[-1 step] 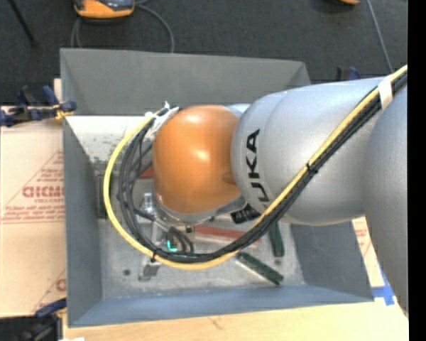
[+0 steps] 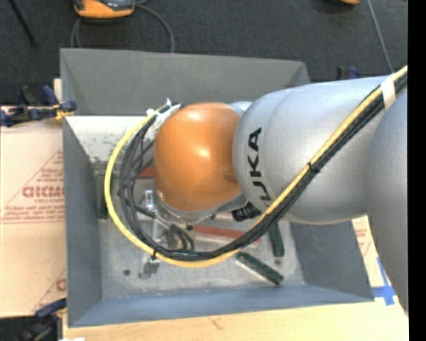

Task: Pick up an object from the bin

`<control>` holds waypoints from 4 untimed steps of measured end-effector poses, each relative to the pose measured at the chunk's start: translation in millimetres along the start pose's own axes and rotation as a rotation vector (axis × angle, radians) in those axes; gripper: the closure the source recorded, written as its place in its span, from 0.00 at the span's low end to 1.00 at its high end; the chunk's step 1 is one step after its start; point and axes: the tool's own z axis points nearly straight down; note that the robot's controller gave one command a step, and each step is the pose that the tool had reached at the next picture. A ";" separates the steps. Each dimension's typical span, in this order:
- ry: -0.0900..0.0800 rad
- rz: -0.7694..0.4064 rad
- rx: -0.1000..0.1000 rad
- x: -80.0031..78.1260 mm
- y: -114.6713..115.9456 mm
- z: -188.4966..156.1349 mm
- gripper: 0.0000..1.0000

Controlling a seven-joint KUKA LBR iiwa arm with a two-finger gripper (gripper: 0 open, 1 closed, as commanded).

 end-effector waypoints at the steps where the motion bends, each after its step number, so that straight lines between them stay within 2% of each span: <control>1: -0.006 0.016 -0.002 -25.3 -47.7 48.3 0.00; 2: 0.005 0.027 0.005 -23.7 -77.0 75.0 0.00; 3: -0.003 0.162 -0.001 -43.5 -106.3 82.6 0.00; 4: 0.003 0.107 0.003 -41.8 -133.9 61.4 0.00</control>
Offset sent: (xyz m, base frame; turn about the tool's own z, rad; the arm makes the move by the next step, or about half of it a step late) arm 0.0003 -0.0618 -0.0445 0.0179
